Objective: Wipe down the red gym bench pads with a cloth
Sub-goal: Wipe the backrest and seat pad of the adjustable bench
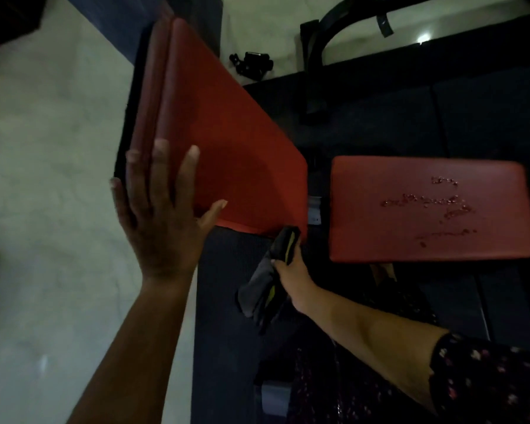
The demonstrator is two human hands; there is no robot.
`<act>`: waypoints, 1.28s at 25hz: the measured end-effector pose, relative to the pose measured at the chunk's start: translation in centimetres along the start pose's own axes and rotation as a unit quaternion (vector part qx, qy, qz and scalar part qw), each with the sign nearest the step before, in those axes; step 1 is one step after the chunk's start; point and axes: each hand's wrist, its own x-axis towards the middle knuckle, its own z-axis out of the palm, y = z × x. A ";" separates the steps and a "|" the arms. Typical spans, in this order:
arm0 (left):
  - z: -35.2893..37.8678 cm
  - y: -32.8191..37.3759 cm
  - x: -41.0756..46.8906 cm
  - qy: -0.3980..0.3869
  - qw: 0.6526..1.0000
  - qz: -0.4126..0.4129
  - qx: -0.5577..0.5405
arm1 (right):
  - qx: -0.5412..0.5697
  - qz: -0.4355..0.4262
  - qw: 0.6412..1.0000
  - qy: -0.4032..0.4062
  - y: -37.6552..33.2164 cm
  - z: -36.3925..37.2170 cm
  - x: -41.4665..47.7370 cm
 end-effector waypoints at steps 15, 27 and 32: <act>0.0 -1.9 0.0 -0.037 0.983 -0.038 -0.177 | -0.768 -0.624 0.050 -0.134 -7.6 -10.6 5.3; -0.4 -3.5 0.6 0.032 0.949 -0.024 -0.313 | -0.726 -0.666 -0.162 -0.056 -10.9 -5.4 3.2; -1.1 -3.9 1.2 -0.017 0.927 -0.053 -0.370 | -0.712 -0.692 -0.110 -0.047 -14.9 -3.9 -0.4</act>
